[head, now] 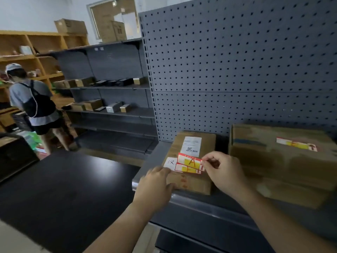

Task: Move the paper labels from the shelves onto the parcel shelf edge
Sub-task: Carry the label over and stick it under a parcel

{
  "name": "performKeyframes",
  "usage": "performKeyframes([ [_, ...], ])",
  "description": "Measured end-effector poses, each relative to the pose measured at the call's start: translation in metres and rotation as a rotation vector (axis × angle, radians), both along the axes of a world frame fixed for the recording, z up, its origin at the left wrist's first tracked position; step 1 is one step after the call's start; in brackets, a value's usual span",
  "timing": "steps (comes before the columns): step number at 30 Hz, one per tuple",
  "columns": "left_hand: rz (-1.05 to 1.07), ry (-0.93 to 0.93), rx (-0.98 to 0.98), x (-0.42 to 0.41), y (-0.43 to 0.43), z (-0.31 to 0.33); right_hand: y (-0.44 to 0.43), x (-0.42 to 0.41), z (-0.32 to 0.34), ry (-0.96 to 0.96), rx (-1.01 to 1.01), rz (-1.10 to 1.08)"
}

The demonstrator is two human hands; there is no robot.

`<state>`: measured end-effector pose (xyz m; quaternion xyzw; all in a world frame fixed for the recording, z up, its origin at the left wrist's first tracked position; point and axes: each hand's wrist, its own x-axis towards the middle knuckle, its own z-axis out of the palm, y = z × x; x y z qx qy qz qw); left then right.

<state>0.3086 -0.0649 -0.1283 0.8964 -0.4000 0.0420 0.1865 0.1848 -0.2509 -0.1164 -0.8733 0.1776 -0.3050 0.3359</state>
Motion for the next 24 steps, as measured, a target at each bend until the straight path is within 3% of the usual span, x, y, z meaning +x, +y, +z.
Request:
performKeyframes([
  [13,-0.327,0.0,-0.011,0.038,0.036,-0.07,0.08,-0.019,-0.044,0.112,0.171,-0.324],
  [24,-0.397,-0.221,-0.005,0.056,0.016,-0.119,0.099,-0.021,-0.065,0.214,0.191,-0.432],
])
